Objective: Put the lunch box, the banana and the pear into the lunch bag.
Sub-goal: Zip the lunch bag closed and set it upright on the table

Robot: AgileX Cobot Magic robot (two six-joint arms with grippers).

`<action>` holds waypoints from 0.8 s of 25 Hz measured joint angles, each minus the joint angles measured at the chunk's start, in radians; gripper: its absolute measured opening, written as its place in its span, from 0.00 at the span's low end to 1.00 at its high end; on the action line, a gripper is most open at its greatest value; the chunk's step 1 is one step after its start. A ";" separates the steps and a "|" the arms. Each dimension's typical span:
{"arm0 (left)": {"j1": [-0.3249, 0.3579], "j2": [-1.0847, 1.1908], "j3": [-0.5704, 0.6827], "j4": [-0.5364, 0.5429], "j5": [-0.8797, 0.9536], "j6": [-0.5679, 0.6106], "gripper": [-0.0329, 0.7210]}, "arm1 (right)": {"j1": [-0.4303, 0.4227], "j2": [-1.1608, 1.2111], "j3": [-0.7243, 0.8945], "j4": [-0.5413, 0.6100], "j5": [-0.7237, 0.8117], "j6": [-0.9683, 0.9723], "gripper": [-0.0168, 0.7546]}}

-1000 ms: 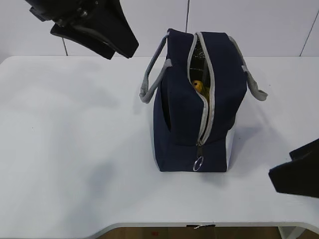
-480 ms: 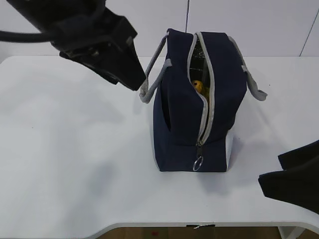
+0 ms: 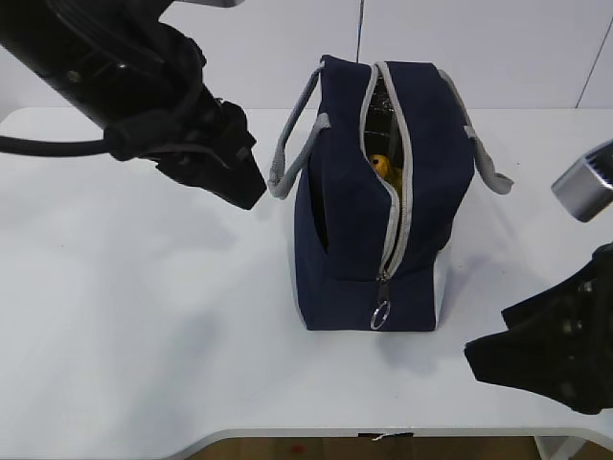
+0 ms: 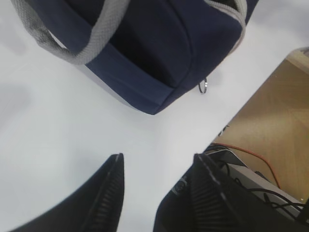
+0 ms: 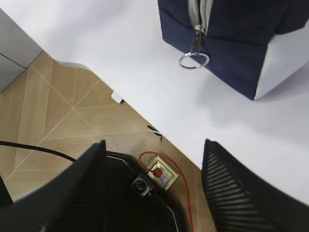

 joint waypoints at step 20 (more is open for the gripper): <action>0.294 0.000 0.001 -0.307 0.013 0.257 0.51 | 0.000 0.438 0.000 0.633 -0.169 -0.847 0.66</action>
